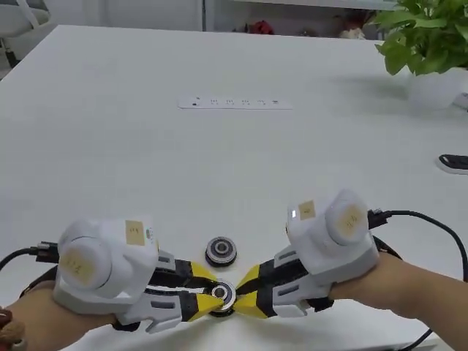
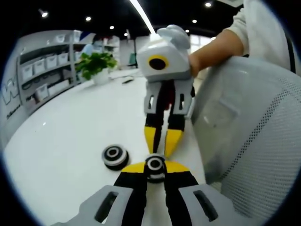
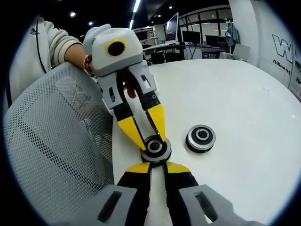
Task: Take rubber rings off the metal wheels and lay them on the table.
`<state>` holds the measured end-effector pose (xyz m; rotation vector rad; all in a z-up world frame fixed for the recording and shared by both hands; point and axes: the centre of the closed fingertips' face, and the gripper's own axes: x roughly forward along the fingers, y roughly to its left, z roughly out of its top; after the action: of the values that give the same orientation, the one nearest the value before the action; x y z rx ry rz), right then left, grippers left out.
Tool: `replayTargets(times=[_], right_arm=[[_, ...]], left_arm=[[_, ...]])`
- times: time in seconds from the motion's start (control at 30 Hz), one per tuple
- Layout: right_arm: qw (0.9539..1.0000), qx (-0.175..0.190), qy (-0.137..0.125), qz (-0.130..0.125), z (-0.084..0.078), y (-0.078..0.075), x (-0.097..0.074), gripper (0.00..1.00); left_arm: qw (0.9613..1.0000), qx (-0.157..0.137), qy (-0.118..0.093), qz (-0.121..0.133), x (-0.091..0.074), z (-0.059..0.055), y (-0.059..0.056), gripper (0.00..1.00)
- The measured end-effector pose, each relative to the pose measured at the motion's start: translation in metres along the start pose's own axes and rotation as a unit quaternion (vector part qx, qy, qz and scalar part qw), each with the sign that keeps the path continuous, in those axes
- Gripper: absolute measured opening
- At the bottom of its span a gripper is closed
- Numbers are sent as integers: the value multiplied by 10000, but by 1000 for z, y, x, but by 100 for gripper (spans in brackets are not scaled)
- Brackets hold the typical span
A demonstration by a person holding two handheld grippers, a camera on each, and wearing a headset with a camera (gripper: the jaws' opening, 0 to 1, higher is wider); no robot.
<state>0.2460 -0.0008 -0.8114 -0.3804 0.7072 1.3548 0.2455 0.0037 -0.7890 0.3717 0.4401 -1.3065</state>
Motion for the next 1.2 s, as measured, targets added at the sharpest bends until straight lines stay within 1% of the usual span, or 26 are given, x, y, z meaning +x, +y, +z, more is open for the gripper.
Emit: replayTargets(times=[0.17, 0.37, 0.5, 0.53, 0.6, 0.67, 0.73, 0.83, 0.9, 0.97, 1.0, 1.13, 1.17, 1.2], right_arm=[[10000, -65, 47, -57, 0, -2, 0, 5], [9998, 93, 44, -171, 2, -8, -2, 0], [9990, 398, 49, -207, 1, -11, -2, 0], [9982, 567, 19, -199, 1, -12, -3, 0], [9971, 737, -73, -191, 1, -15, -3, 0], [9947, 1002, -137, -177, 0, -15, -3, 0], [9920, 1245, -202, -79, 2, -15, -4, 0], [9861, 1643, -253, -64, 3, -17, -6, 0], [9845, 1734, -242, -88, 4, -18, -7, 0], [9816, 1892, -236, -101, 3, -18, -6, 0], [9787, 2034, -246, -91, 3, -18, -6, 0], [9696, 2425, -313, -70, 3, -19, -8, 0], [9658, 2567, -357, -60, 4, -20, -8, 0], [9645, 2611, -387, -40, 4, -21, -9, 0]], left_arm=[[10000, -19, -6, 22, 0, 0, 1, 14], [10000, -49, -38, 60, 0, 0, 3, 14], [9999, -110, -81, 102, 1, 0, 4, 14], [9998, -112, -89, 113, 2, 0, 5, 14], [9998, -137, -109, 134, 2, 0, 6, 14], [9997, -166, -126, 138, 2, 0, 7, 14], [9996, -192, -139, 128, 2, 0, 7, 14], [9997, -176, -140, 131, 2, 0, 7, 14], [9996, -178, -147, 135, 2, 0, 7, 14], [9996, -194, -153, 146, 3, 0, 8, 14], [9996, -193, -155, 148, 3, 0, 8, 14], [9995, -204, -155, 159, 3, 0, 8, 14], [9995, -209, -156, 162, 3, 0, 8, 14], [9995, -214, -157, 163, 3, 0, 8, 14]])
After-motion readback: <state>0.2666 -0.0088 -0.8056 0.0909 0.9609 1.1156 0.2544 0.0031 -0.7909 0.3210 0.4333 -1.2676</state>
